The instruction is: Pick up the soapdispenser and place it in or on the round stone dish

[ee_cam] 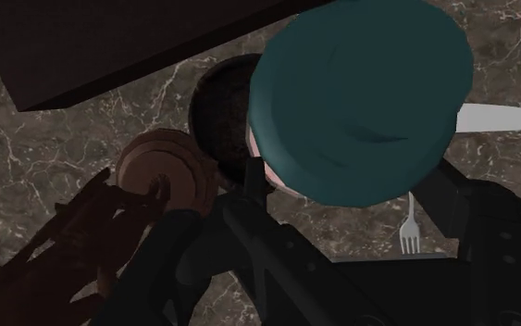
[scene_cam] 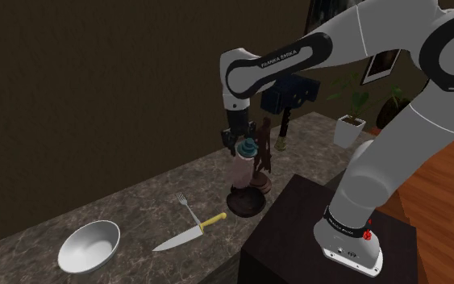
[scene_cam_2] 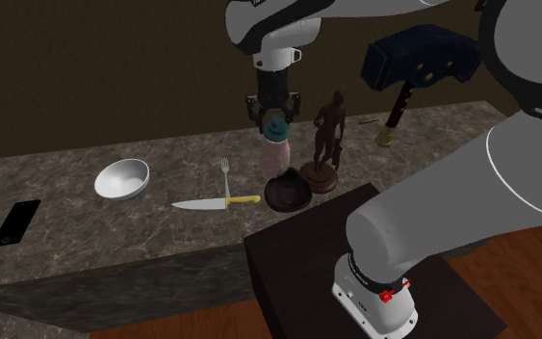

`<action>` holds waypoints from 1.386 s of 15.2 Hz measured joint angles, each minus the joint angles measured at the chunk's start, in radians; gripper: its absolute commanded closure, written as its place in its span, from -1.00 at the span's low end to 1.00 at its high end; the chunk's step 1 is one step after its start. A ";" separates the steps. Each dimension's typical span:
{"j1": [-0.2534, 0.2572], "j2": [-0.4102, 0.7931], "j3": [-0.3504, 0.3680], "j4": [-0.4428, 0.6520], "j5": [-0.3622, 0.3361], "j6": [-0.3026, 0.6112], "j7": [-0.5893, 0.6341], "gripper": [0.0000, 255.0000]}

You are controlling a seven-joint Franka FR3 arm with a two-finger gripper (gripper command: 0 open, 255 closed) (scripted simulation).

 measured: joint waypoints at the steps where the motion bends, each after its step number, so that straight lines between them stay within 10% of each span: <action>1: -0.013 0.004 -0.017 0.010 -0.012 -0.008 -0.024 1.00; 21: -0.059 0.091 -0.074 -0.114 -0.050 0.193 -0.122 1.00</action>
